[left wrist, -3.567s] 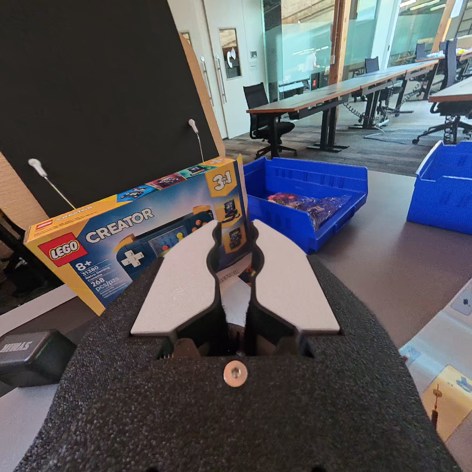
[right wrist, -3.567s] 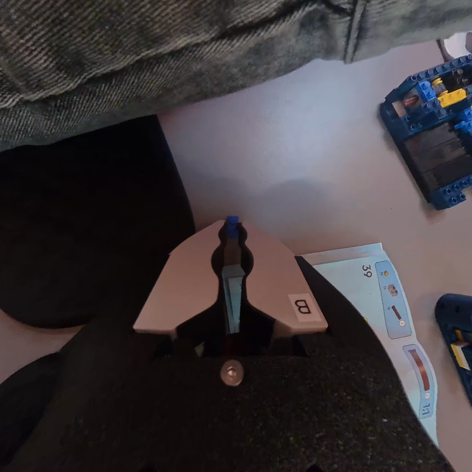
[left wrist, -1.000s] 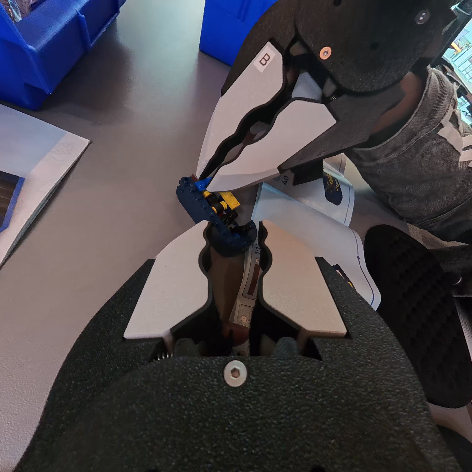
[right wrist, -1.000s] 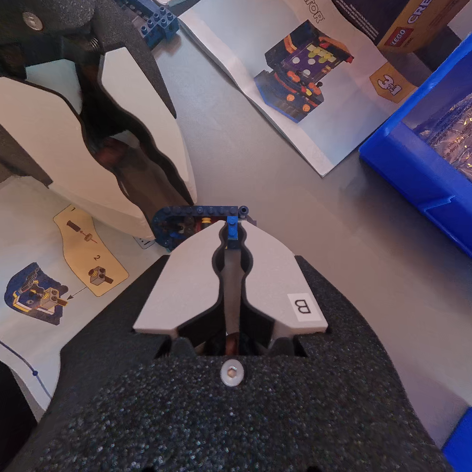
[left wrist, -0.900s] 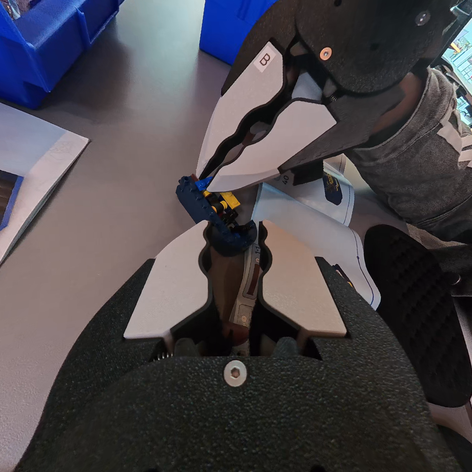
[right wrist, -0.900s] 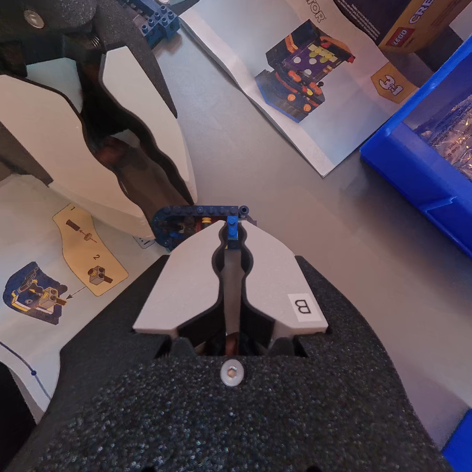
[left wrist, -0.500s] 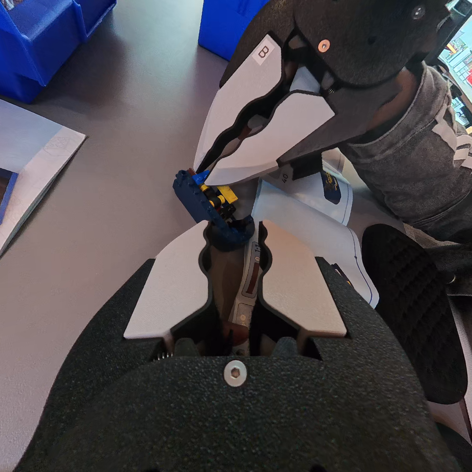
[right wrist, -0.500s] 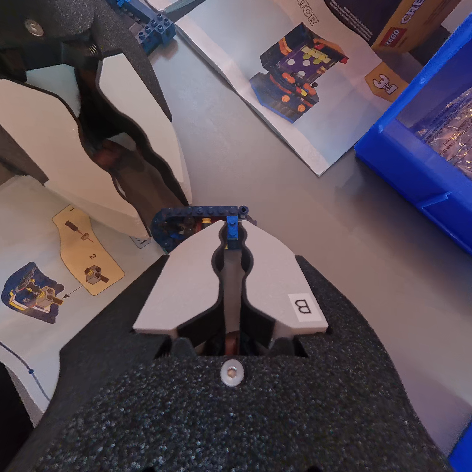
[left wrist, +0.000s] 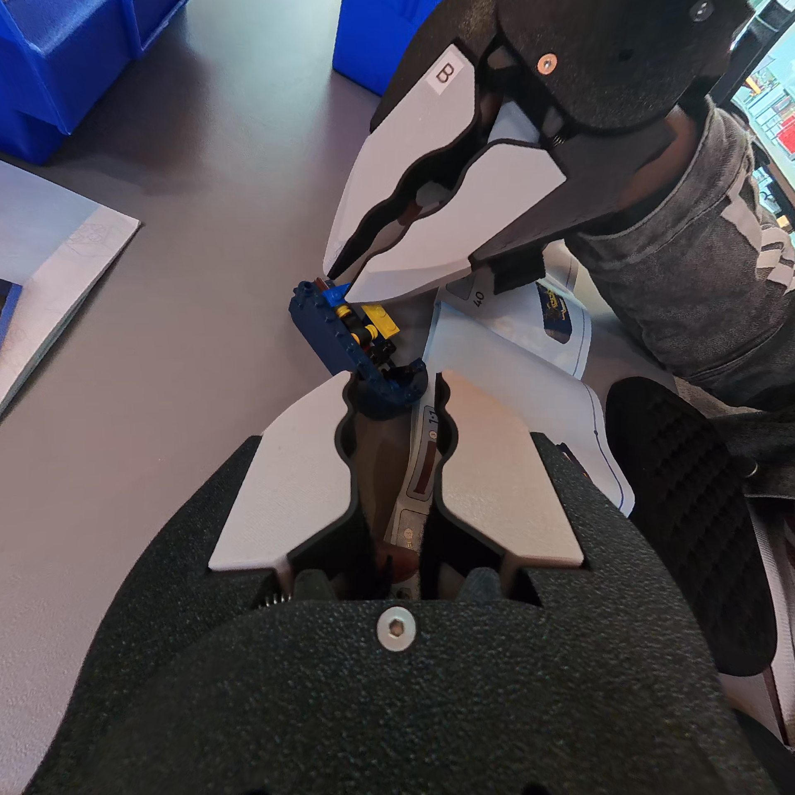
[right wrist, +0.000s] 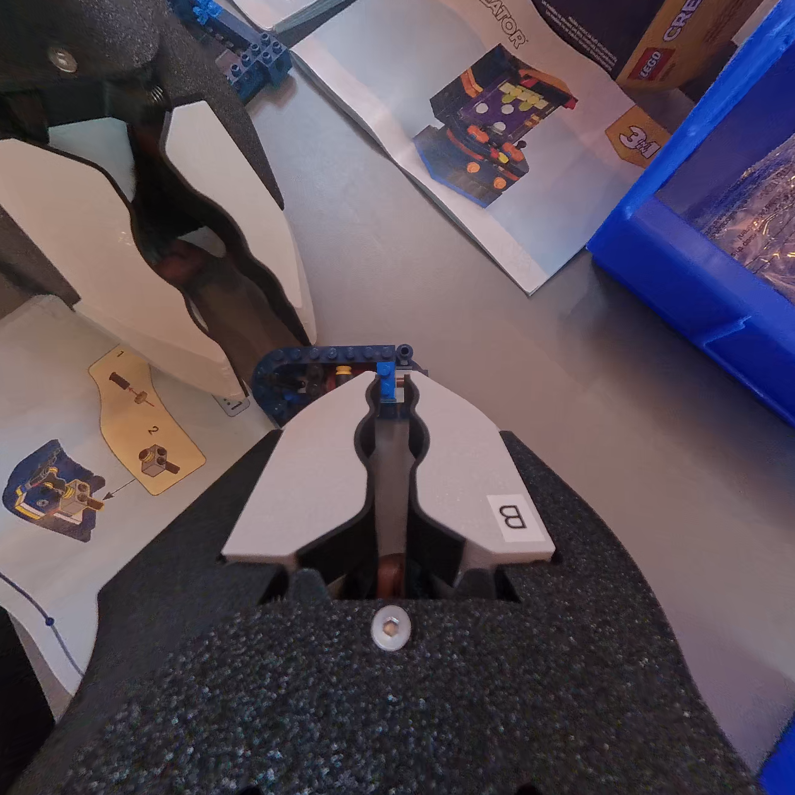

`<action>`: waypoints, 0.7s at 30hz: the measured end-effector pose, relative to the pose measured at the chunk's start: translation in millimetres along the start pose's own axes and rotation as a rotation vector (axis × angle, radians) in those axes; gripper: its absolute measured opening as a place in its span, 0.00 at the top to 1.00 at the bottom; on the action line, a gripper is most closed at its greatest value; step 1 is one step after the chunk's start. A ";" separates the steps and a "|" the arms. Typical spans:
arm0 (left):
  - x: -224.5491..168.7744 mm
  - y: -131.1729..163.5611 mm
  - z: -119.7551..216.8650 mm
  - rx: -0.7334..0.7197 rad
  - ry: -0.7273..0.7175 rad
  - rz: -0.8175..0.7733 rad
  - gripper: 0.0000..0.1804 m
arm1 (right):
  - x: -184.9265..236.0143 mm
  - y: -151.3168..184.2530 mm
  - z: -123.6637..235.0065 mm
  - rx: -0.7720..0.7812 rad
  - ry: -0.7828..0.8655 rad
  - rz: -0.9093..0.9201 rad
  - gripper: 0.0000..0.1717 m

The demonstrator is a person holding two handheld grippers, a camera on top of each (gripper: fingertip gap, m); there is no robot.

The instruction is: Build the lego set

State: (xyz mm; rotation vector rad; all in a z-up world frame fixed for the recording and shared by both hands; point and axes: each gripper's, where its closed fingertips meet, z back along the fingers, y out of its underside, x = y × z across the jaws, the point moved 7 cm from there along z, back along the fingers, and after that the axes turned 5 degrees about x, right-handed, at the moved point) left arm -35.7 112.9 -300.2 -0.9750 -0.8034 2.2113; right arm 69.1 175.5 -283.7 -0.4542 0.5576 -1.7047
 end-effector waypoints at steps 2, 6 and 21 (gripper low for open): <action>0.0 0.1 -0.1 0.001 0.001 0.001 0.81 | -0.5 -0.1 0.7 -0.005 0.002 0.000 0.94; 0.1 0.3 -0.2 0.004 0.004 0.004 0.81 | -1.0 -0.1 1.8 -0.012 0.001 0.000 0.94; 0.9 0.7 -0.5 0.005 0.005 0.013 0.82 | -1.4 -1.1 1.7 -0.056 -0.024 0.027 1.00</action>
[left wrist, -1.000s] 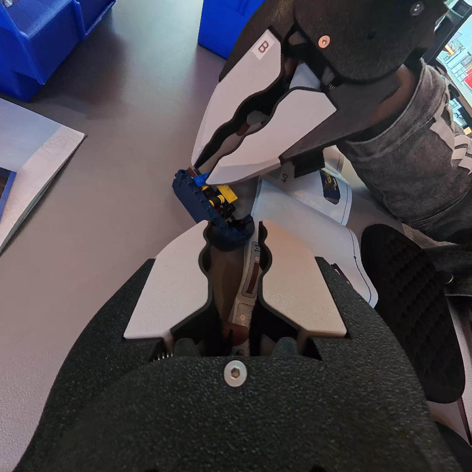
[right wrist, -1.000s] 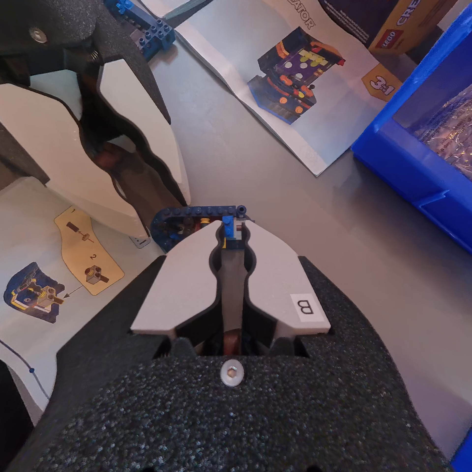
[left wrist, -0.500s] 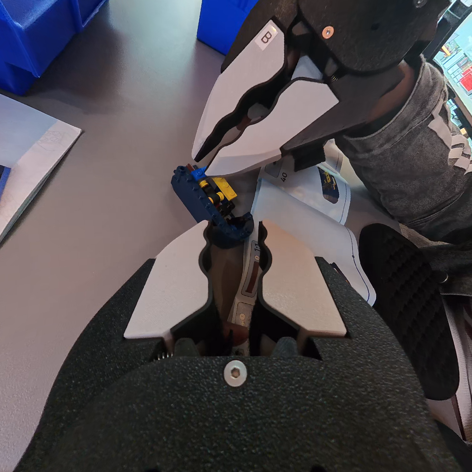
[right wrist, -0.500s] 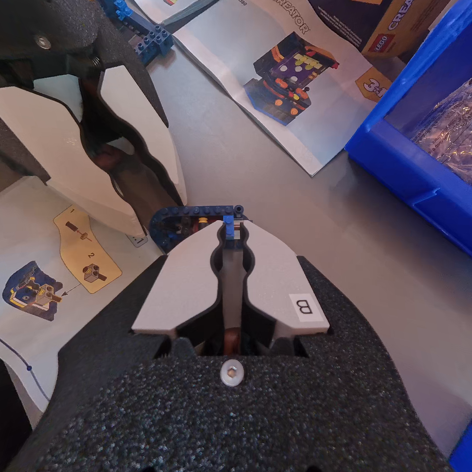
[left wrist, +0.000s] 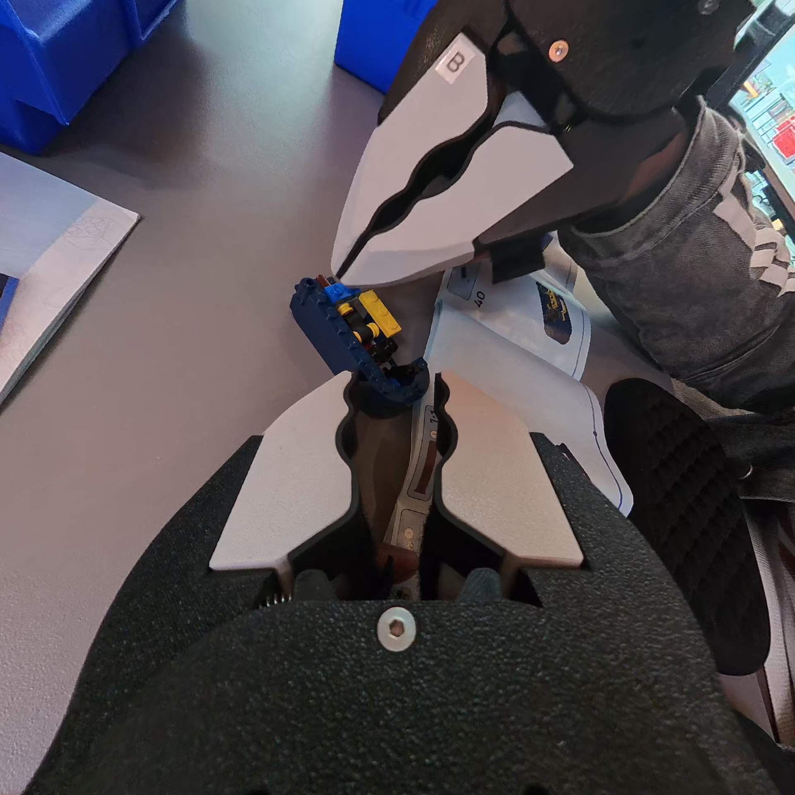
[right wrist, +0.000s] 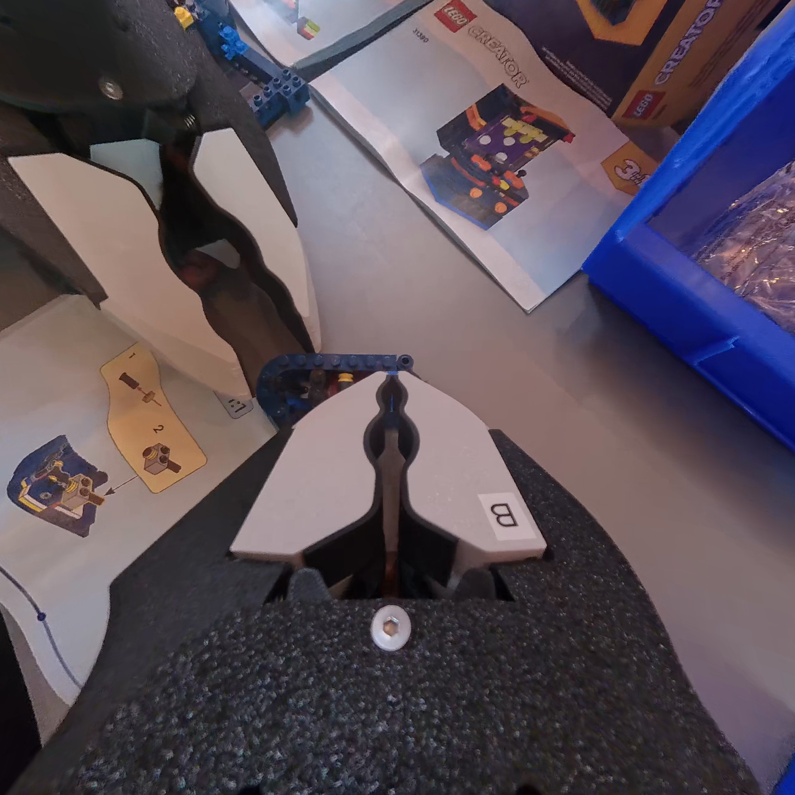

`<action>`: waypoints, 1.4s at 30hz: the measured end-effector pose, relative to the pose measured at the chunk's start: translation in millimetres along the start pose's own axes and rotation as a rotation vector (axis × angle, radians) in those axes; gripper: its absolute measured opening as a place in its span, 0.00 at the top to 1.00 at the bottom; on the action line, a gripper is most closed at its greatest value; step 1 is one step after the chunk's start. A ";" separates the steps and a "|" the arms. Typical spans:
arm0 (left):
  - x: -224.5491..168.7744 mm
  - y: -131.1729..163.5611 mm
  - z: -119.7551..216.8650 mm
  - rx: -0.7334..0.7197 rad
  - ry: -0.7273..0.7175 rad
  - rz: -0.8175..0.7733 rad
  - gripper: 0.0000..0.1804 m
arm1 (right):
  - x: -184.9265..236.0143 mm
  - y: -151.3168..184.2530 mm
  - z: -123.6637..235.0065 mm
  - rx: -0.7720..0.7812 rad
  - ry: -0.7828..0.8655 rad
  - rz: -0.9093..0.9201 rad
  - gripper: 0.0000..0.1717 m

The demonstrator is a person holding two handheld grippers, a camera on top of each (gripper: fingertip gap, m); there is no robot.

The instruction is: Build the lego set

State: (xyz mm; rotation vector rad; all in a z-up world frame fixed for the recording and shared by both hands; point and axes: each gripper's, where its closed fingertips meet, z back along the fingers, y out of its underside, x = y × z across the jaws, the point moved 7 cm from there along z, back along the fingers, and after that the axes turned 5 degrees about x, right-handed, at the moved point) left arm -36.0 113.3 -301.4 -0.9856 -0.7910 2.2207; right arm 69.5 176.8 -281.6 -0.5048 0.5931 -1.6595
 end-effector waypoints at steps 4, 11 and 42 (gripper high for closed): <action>-0.6 -0.3 0.4 -0.007 0.001 -0.006 0.81 | 0.3 1.6 -2.5 0.022 0.004 0.014 1.00; -5.4 -1.4 -1.7 -0.001 0.002 -0.069 0.76 | 3.4 0.5 -2.0 0.046 0.038 0.069 1.00; -6.0 -0.2 -0.2 -0.002 0.006 -0.070 0.75 | -2.4 -15.3 12.7 -0.023 -0.013 0.022 1.00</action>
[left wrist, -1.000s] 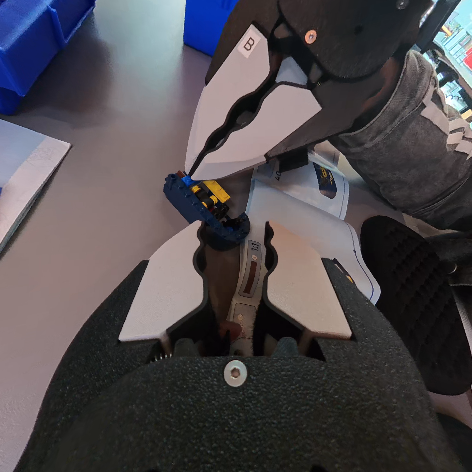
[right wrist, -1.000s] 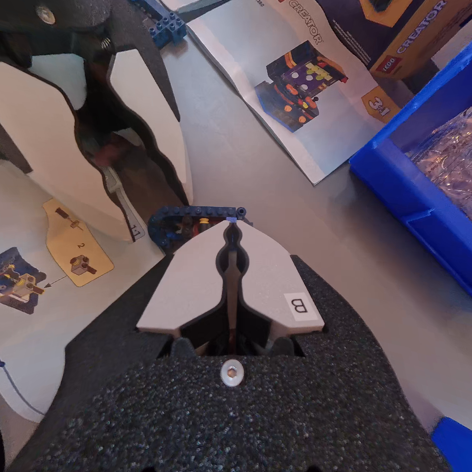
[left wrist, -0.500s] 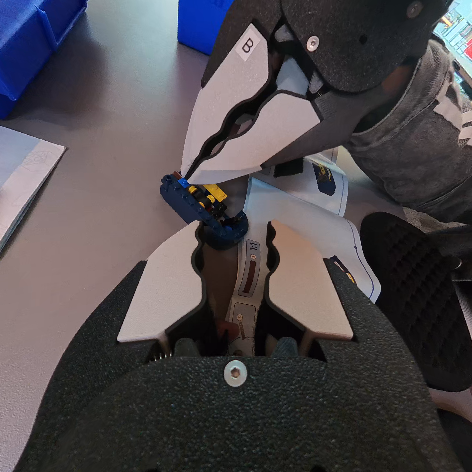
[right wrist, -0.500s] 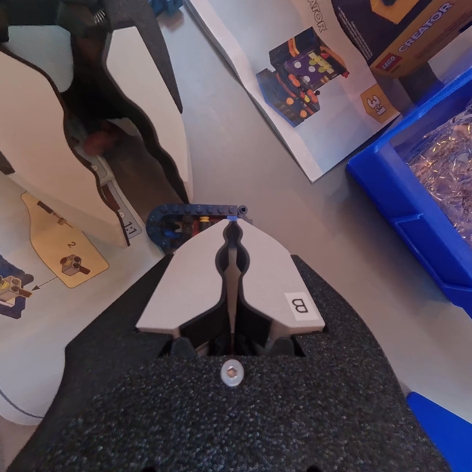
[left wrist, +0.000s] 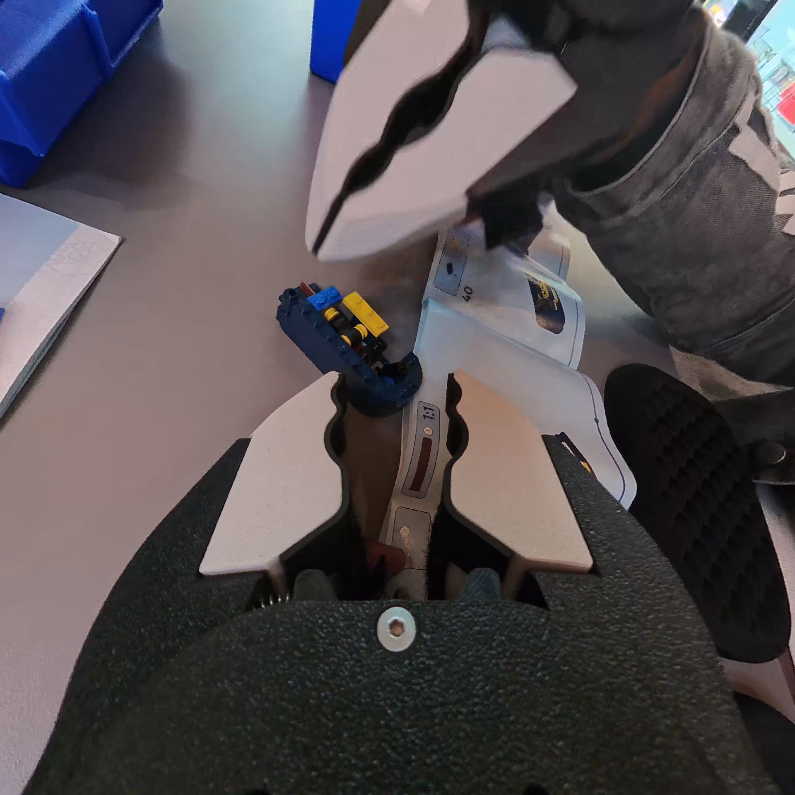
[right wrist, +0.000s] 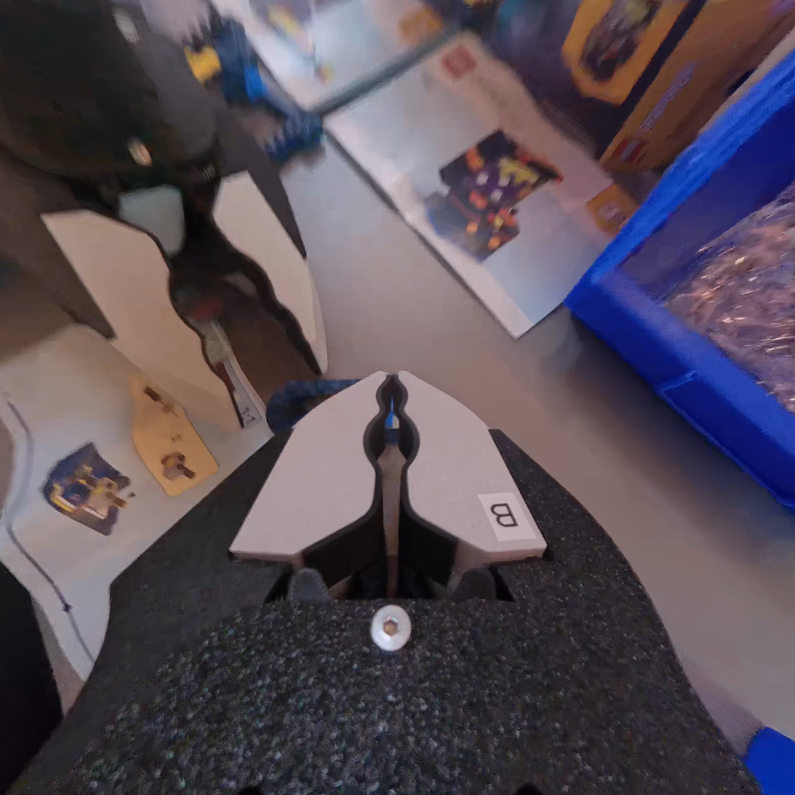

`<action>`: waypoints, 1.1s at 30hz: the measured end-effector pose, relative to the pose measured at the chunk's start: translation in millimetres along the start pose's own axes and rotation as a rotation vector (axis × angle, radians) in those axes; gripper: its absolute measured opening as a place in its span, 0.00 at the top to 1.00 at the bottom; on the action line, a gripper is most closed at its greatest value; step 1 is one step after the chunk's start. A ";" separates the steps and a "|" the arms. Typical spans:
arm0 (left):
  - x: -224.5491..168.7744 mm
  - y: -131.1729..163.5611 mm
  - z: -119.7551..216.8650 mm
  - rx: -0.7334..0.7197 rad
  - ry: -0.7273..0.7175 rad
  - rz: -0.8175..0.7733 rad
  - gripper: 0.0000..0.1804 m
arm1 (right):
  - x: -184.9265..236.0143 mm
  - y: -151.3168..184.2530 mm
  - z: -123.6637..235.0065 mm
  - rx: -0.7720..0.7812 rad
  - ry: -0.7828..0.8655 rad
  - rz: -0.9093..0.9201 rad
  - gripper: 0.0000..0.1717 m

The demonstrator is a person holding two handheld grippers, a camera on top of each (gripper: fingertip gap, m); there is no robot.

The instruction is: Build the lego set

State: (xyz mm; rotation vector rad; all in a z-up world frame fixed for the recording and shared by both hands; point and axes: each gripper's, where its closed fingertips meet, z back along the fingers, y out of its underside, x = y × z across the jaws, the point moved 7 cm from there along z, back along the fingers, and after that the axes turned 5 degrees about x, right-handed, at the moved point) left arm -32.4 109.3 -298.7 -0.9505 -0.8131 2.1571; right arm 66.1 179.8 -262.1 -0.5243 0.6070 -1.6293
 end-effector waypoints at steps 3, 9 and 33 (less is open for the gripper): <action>0.6 -0.1 0.4 -0.002 0.010 0.010 0.76 | -4.9 -0.8 9.3 0.005 0.014 0.014 1.00; 0.4 0.6 -1.9 0.022 0.028 0.013 0.76 | -0.7 12.4 -9.9 0.081 -0.037 0.021 1.00; -1.6 2.4 -4.5 0.050 0.004 -0.010 0.76 | 4.2 14.6 -10.1 0.016 0.116 0.205 1.00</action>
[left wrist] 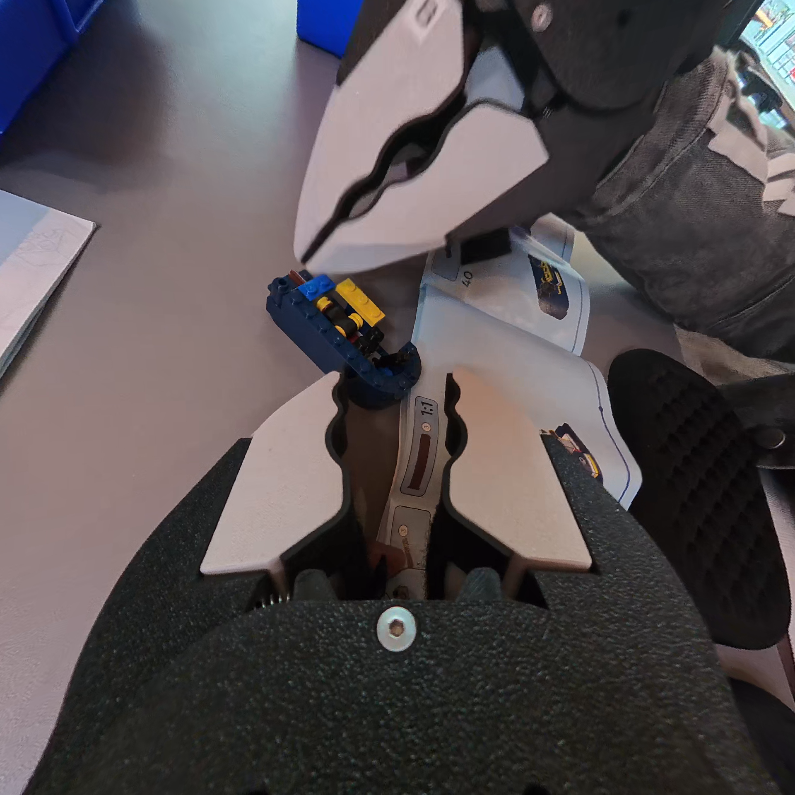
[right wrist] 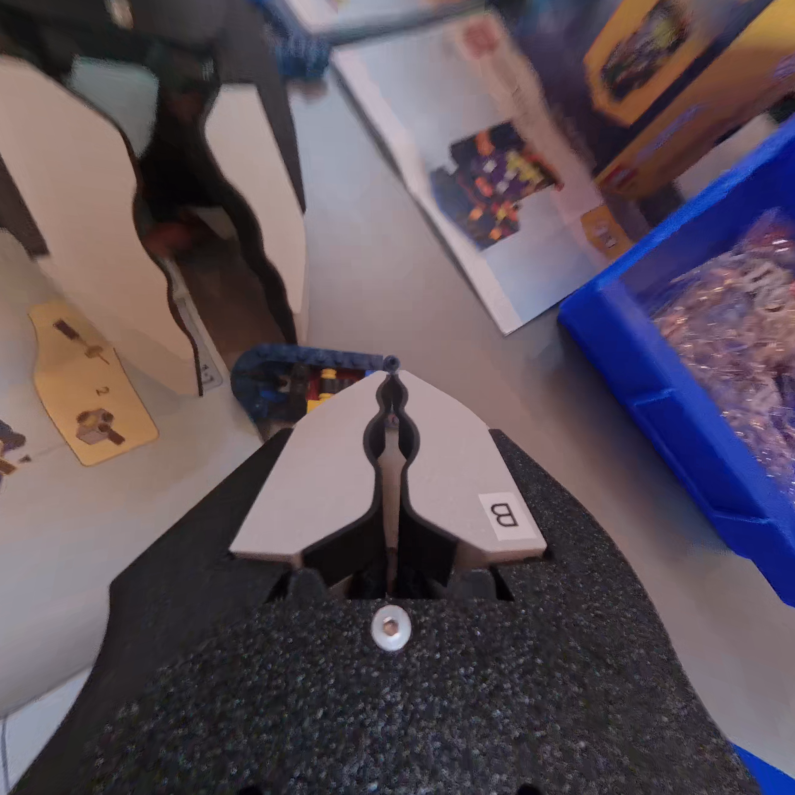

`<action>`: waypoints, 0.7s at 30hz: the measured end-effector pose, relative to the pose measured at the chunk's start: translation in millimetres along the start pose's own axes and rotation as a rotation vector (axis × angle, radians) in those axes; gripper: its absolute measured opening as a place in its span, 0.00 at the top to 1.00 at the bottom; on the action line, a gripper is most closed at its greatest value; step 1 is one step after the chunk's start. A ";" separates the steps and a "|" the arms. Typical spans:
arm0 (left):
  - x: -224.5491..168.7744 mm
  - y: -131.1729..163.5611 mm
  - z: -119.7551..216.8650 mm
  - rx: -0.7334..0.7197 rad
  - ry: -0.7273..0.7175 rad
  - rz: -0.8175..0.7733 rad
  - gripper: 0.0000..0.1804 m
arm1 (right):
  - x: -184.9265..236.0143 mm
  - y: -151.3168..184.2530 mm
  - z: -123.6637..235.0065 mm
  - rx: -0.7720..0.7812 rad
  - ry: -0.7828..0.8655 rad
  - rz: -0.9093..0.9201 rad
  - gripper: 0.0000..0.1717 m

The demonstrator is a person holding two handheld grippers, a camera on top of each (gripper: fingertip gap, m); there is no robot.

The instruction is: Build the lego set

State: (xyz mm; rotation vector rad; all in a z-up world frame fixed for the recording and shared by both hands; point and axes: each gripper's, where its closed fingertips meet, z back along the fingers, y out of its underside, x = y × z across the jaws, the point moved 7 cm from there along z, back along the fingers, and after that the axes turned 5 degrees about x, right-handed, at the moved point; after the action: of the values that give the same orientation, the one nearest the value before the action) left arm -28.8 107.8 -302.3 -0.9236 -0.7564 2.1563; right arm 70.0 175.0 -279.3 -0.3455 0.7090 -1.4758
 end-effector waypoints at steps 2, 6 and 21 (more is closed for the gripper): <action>-0.4 0.4 -0.4 0.006 -0.002 -0.003 0.76 | 2.5 -3.9 12.3 -0.140 -0.049 -0.047 1.00; 0.6 0.5 -0.3 0.007 0.014 0.011 0.76 | 17.1 12.0 14.5 -0.114 -0.117 -0.057 1.00; 1.3 1.5 -1.7 0.019 0.021 0.018 0.76 | 17.0 22.0 5.4 -0.165 -0.172 -0.177 1.00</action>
State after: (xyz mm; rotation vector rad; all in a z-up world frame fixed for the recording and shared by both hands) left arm -28.7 108.3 -304.9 -0.9457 -0.7190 2.1626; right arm 89.6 159.4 -292.5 -0.6679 0.6767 -1.5358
